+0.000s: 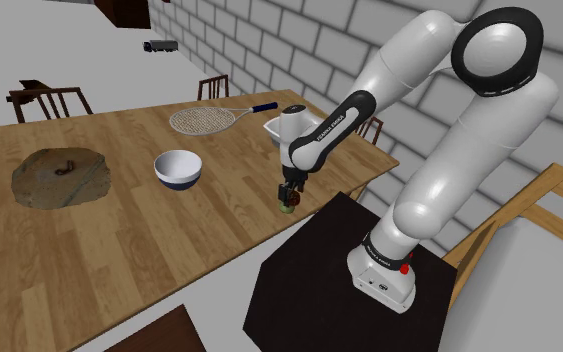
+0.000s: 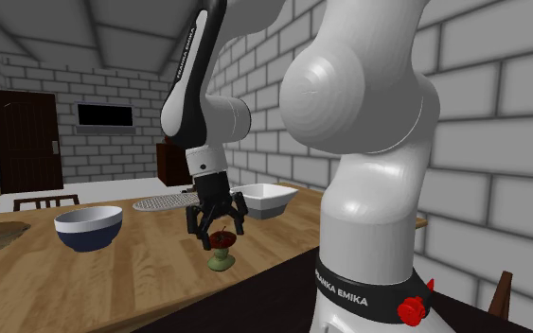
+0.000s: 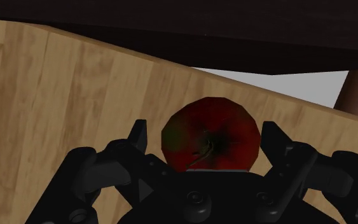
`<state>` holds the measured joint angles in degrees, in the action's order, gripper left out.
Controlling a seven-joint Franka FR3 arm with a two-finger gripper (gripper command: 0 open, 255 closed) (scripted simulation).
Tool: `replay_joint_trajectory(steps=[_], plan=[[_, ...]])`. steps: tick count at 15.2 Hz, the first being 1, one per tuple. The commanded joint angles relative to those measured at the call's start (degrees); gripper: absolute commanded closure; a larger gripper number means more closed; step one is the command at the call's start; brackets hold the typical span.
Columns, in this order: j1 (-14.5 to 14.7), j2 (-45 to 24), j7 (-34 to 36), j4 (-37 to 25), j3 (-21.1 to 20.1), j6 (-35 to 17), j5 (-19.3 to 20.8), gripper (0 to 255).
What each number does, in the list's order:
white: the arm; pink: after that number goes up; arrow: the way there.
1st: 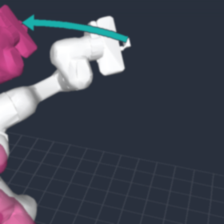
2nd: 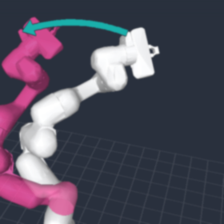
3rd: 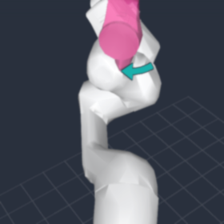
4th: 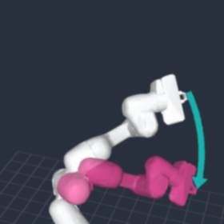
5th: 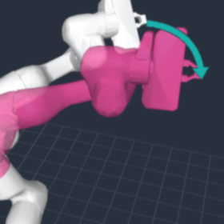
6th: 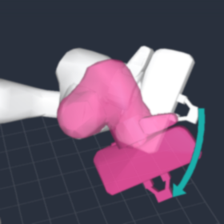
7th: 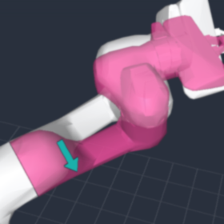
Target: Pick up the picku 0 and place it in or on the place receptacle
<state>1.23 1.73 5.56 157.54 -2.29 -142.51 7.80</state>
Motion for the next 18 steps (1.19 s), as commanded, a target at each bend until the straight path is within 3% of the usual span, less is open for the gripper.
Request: replay_joint_trajectory(steps=[1, 10, 18], plan=[[0.00, 0.00, 0.00, 0.00, 0.00, 0.00, 0.00, 255], [0.00, -0.01, 0.00, 0.00, 0.00, -0.01, 0.00, 255], [0.38, 7.45, -1.58, -0.52, -0.05, 7.90, -1.68, 255]])
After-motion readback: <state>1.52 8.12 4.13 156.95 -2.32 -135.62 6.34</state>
